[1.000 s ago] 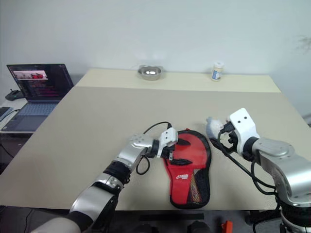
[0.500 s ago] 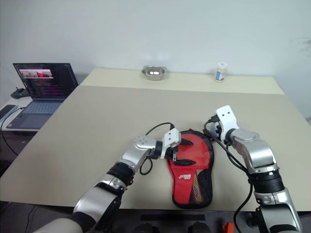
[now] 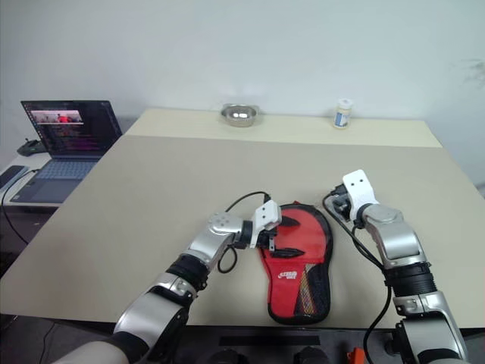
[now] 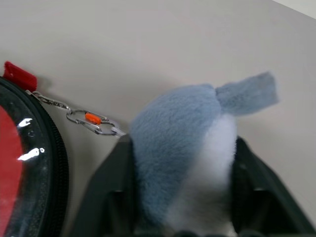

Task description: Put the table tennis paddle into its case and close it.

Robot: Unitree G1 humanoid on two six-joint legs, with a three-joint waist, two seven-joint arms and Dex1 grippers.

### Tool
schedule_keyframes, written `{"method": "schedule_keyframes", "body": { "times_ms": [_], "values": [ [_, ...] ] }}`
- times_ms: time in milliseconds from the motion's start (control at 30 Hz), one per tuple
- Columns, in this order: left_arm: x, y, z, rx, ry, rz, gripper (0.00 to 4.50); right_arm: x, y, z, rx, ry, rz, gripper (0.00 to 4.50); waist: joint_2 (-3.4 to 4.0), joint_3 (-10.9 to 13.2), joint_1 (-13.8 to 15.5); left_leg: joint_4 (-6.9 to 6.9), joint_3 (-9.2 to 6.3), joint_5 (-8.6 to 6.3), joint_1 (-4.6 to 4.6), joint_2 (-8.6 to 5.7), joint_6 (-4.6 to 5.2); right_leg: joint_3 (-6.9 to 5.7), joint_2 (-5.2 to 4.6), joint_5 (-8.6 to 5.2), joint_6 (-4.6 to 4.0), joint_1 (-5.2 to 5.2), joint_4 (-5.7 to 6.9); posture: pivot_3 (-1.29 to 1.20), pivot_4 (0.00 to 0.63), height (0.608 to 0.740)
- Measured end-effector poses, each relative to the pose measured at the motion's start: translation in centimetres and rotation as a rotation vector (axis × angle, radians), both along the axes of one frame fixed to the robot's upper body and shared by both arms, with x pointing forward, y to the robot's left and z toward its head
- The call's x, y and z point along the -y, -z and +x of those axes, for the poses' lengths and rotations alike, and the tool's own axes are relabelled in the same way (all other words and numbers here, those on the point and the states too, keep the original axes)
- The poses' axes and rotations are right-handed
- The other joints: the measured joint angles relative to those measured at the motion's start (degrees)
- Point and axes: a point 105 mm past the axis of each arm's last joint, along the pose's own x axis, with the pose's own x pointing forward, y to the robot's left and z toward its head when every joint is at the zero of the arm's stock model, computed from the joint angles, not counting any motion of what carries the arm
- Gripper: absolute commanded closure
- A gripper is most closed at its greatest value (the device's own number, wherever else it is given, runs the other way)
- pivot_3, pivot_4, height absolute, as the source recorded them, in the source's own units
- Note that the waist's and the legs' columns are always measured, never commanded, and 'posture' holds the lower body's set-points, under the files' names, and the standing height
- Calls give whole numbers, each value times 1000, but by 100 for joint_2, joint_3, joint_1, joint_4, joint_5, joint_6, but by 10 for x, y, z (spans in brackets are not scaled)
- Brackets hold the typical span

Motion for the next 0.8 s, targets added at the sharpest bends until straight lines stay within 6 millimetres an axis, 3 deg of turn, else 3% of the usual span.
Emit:
{"method": "schedule_keyframes", "body": {
  "times_ms": [100, 200, 300, 433, 600, 800],
  "values": [
    [1, 2, 0, -5, -7, -8, 0, -3, 0, -2, 4, -17, -14, 3809, 9, -12, 6, 3, 0, 0, 1, -2, 0, 0, -2, 0, 0, 1, 3, 0, 150, 740],
    [3, 3, 3, -31, -24, -21, 0, -11, -5, -6, 21, -68, -61, 4166, 27, -25, 9, 6, 1, 0, 2, -4, 1, 0, -3, -1, 2, 1, 5, 0, 150, 740],
    [5, 6, 3, -51, -35, -28, 0, -18, -19, -16, 46, -156, -125, 4197, 47, -39, 26, 6, -3, 1, 1, -5, 1, -3, -3, -4, 7, 2, 4, 0, 150, 740],
    [8, 8, 3, -67, -36, -30, 0, -11, -27, -41, 4, -254, -234, 4197, 54, -53, 78, 6, -6, 0, 0, -9, 2, -8, -4, -8, 13, 6, -2, 0, 150, 740],
    [13, 10, 4, -81, -41, -27, 0, 3, -17, -74, -105, -345, -350, 4207, 60, -66, 149, 7, -11, 0, 3, -10, 2, -14, -5, -17, 28, 15, -8, 0, 150, 740],
    [14, 13, 3, -101, -36, -19, 0, 22, 10, -109, -270, -389, -404, 4224, 72, -78, 139, -3, -18, -7, 47, -5, 11, -25, -6, -18, 31, 79, -57, 0, 150, 740]
  ]
}}
